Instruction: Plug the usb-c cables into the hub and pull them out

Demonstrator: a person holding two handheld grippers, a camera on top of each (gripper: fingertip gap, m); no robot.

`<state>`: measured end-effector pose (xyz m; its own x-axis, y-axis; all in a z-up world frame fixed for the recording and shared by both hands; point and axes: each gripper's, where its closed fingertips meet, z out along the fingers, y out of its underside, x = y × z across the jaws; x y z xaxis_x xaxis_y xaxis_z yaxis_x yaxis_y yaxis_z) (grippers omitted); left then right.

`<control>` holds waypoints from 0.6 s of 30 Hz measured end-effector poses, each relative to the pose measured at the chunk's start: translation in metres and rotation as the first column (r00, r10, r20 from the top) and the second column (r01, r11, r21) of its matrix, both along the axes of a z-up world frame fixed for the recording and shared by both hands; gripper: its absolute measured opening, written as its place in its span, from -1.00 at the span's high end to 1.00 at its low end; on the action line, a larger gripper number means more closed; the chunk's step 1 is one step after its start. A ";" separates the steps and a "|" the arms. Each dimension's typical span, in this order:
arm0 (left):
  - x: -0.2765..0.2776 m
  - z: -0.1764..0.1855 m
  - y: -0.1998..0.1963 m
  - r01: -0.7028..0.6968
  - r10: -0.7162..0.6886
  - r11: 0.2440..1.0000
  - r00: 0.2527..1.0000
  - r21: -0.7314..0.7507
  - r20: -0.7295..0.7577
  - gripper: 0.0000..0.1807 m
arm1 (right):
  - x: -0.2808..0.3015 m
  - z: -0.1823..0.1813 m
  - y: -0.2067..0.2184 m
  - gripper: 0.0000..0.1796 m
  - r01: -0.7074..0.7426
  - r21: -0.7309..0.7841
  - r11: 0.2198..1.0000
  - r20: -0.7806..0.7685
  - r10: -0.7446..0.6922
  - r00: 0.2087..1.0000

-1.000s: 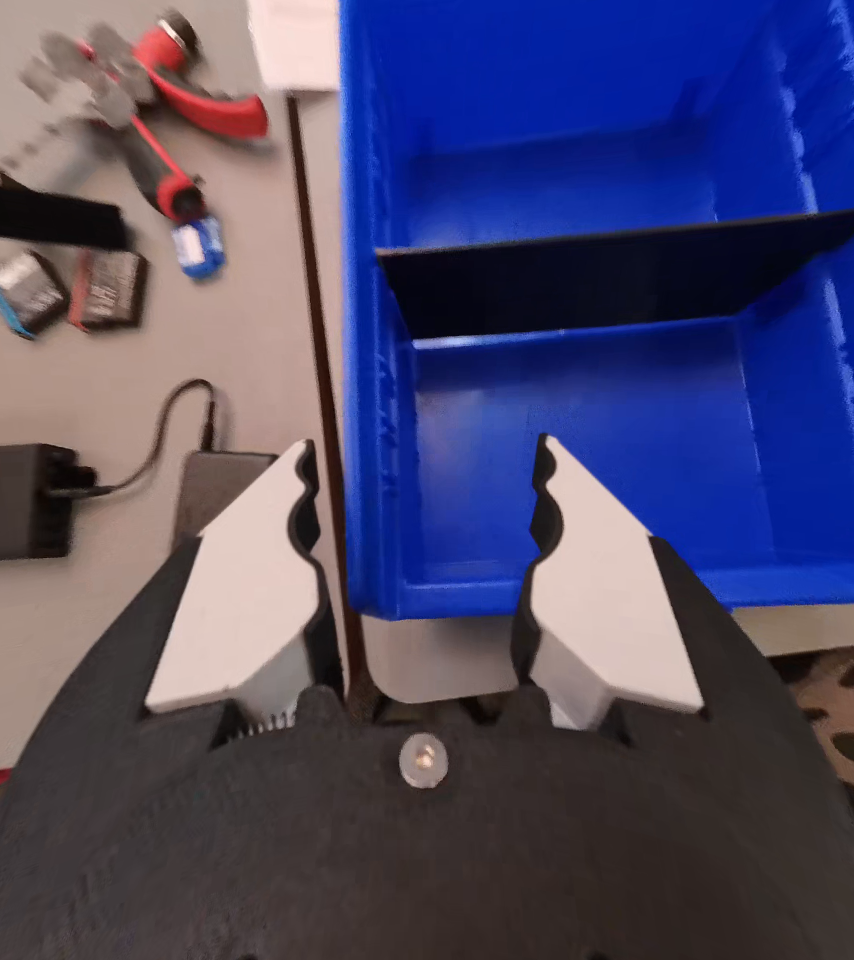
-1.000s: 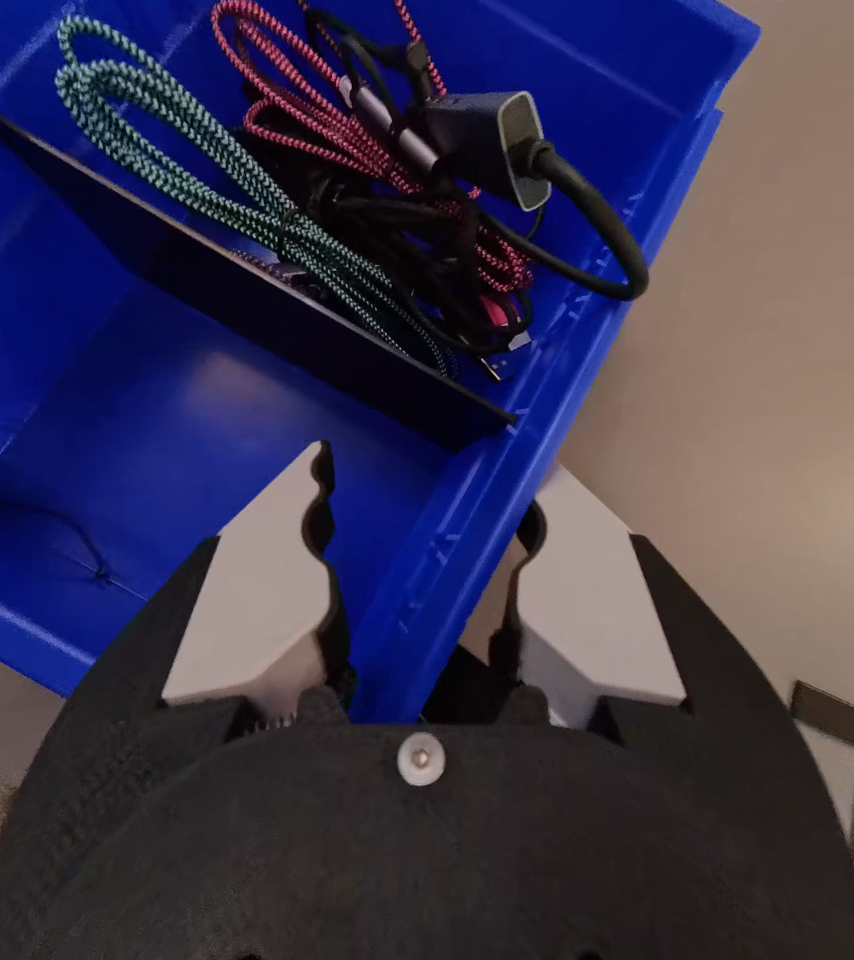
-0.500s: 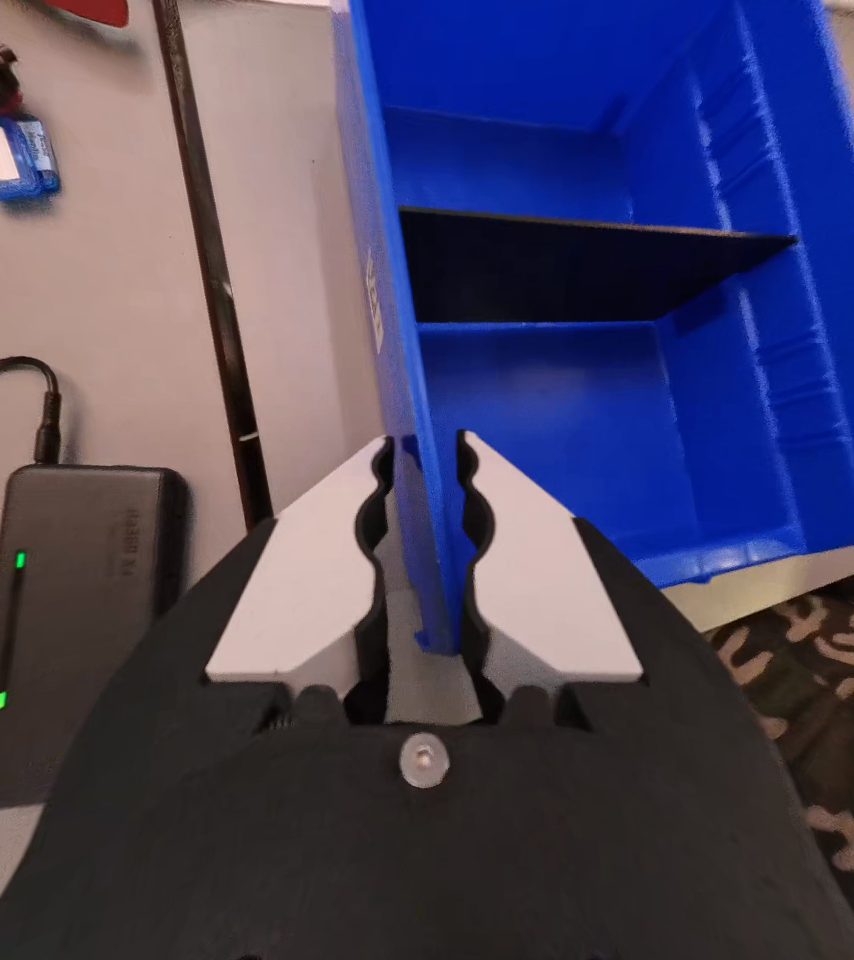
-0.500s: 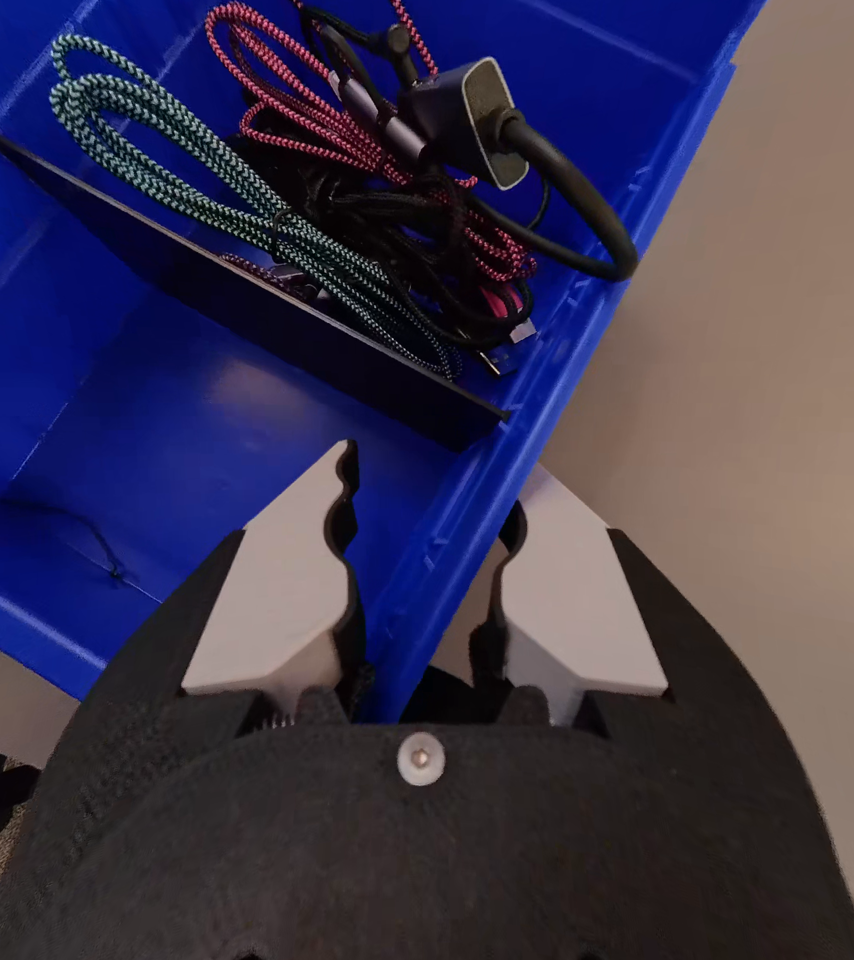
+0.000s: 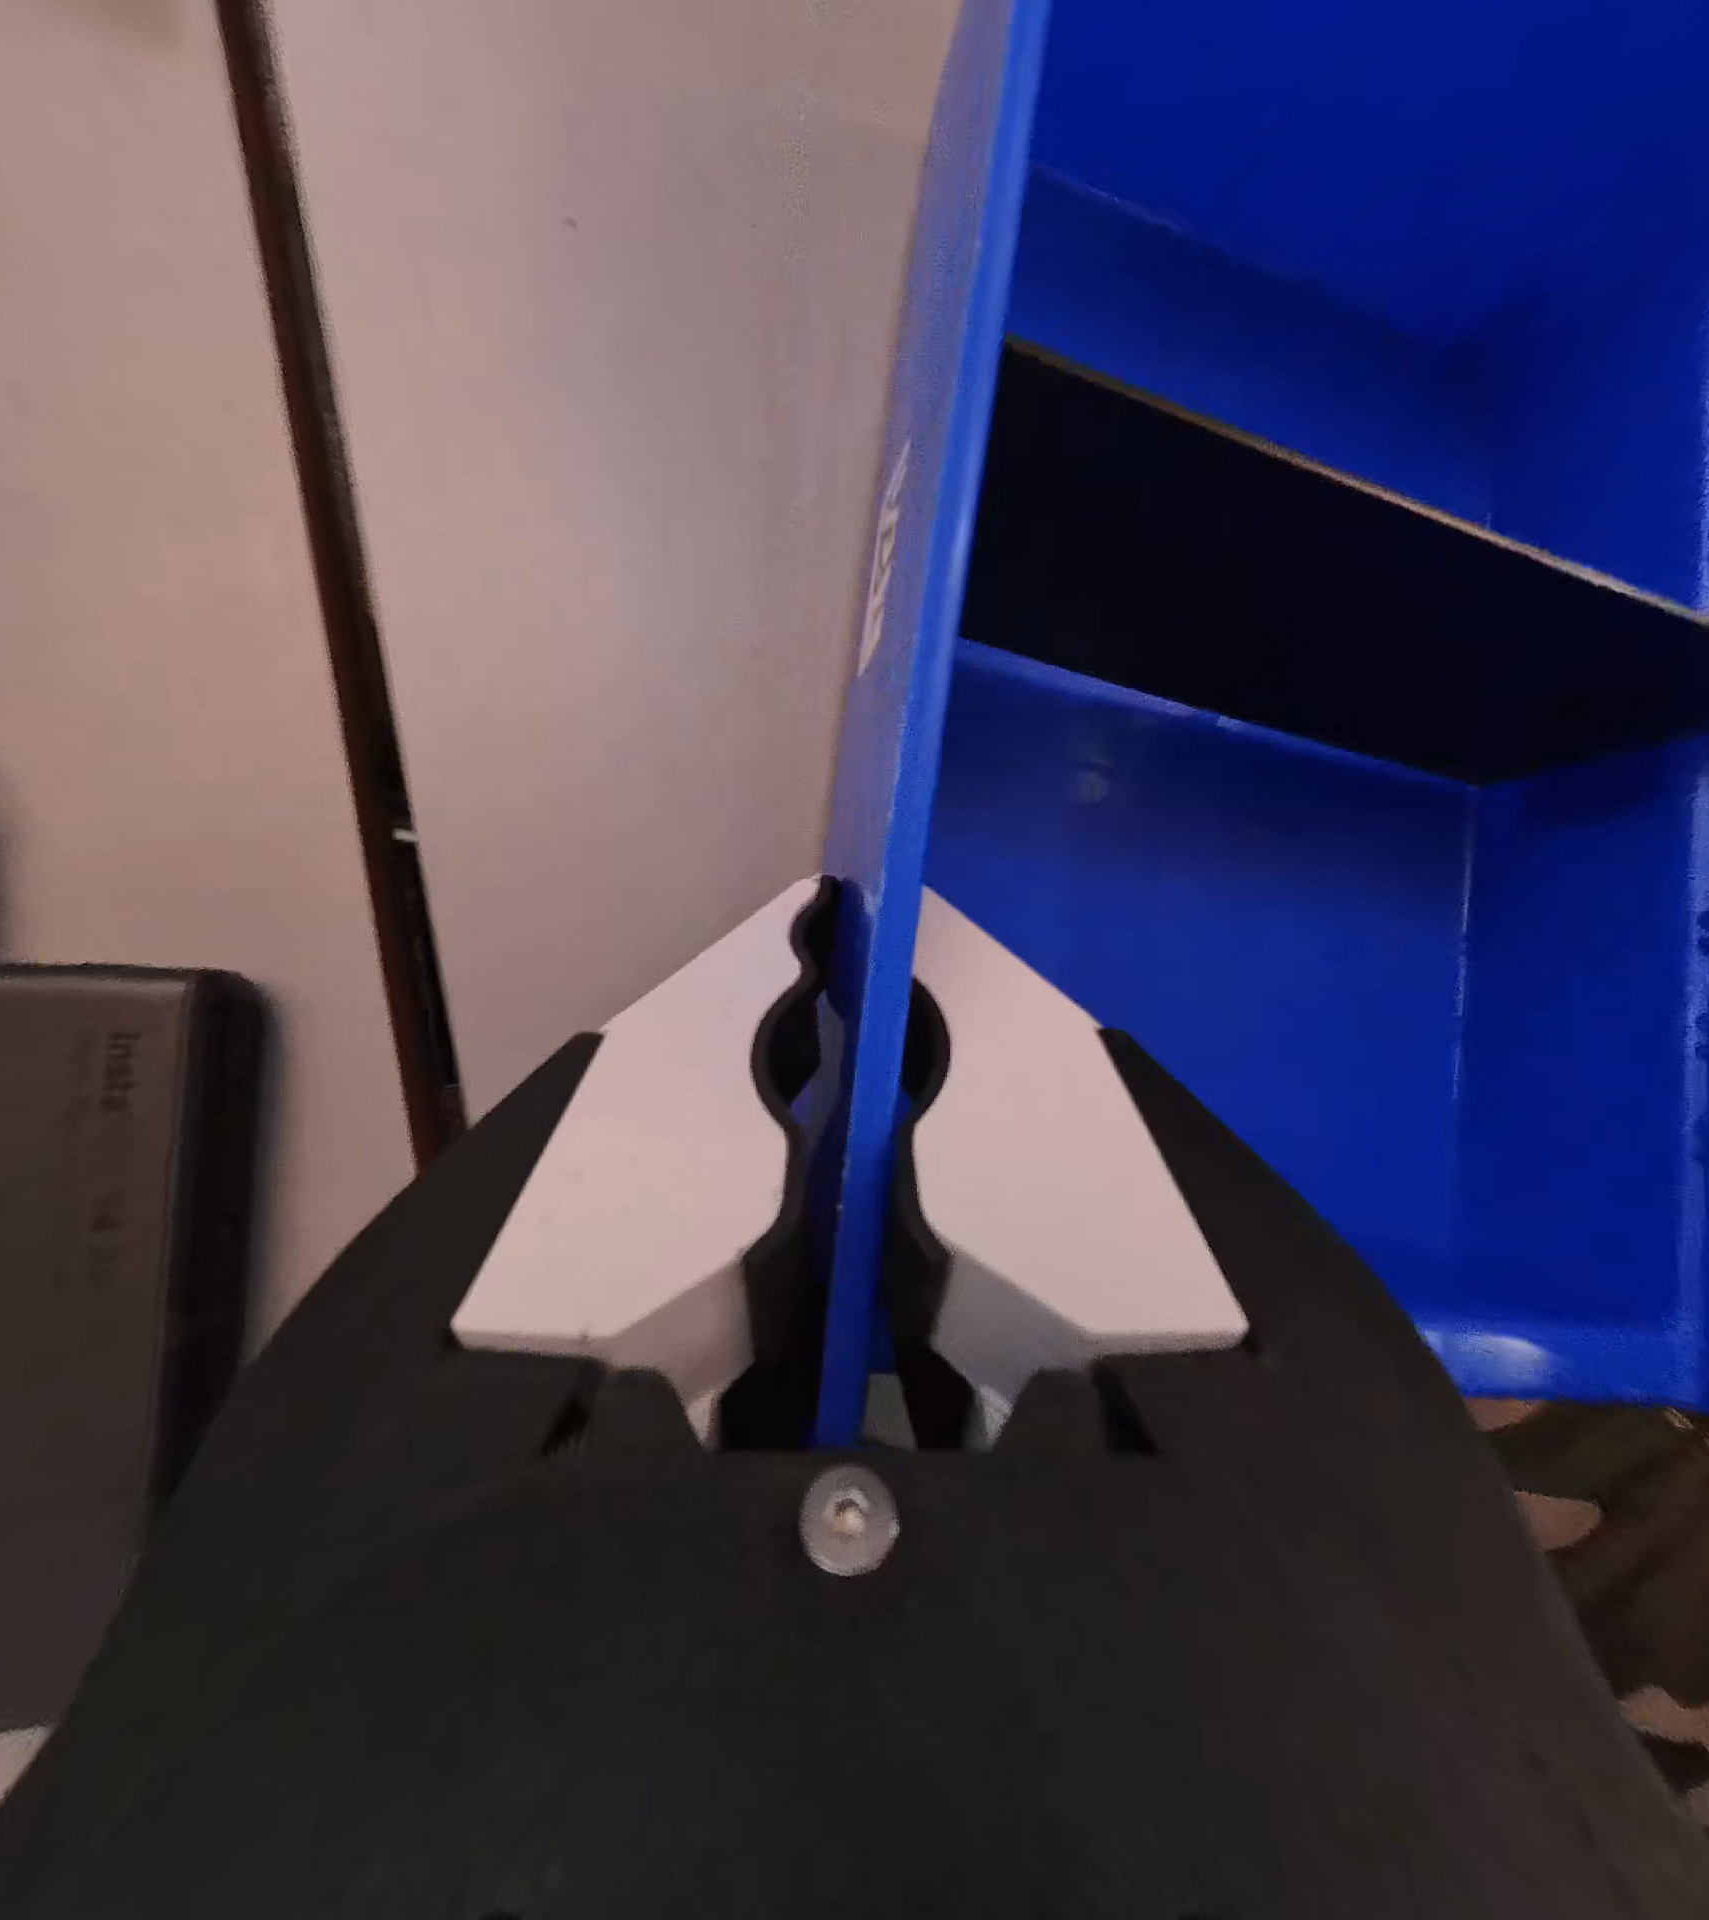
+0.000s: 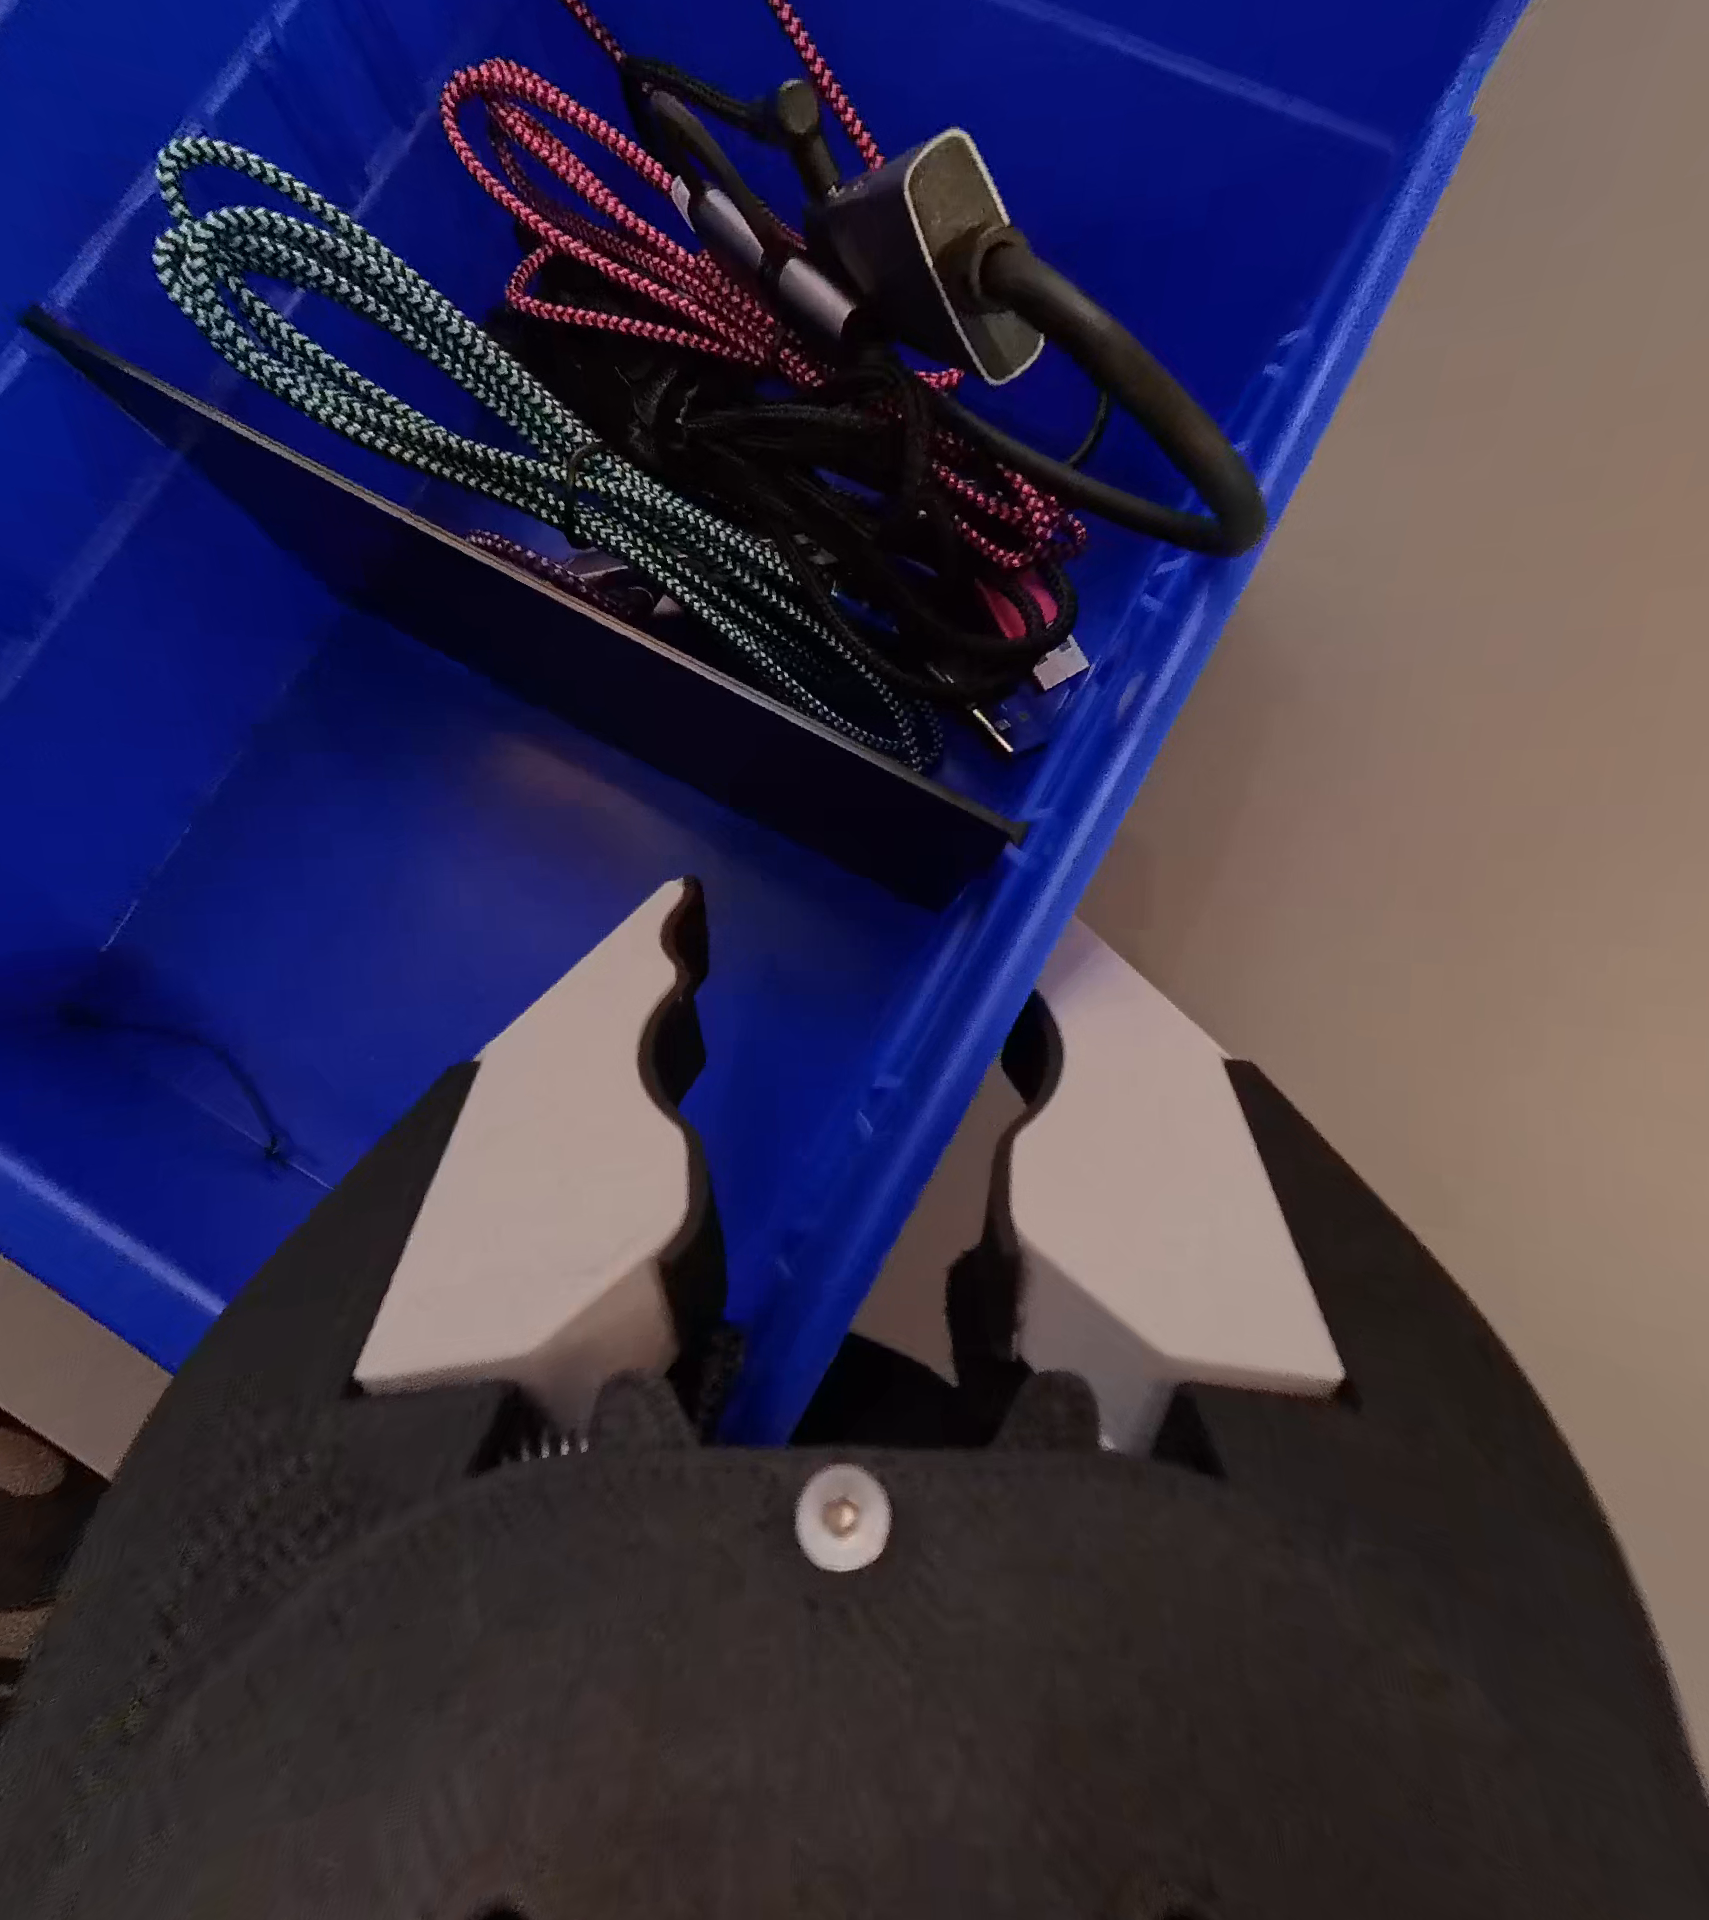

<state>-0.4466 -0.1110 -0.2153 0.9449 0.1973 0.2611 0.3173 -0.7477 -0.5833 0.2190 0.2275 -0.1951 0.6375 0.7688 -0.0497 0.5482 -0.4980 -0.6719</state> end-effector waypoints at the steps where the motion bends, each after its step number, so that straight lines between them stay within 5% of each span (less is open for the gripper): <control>1: 0.004 -0.001 0.002 0.006 -0.006 1.000 1.000 0.002 0.006 0.97 | -0.008 0.000 -0.003 0.38 -0.010 -0.003 1.000 -0.004 0.010 1.000; 18: -0.004 0.074 0.010 -0.103 0.092 0.947 0.994 0.303 0.051 0.96 | -0.197 0.004 -0.067 -0.07 -0.217 -0.080 0.973 -0.148 0.204 0.968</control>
<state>-0.4507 -0.1011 -0.1413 0.9141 0.1937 0.3564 0.4045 -0.5005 -0.7655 0.0218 0.1606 -0.1907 0.4437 0.8723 -0.2054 0.5526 -0.4468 -0.7036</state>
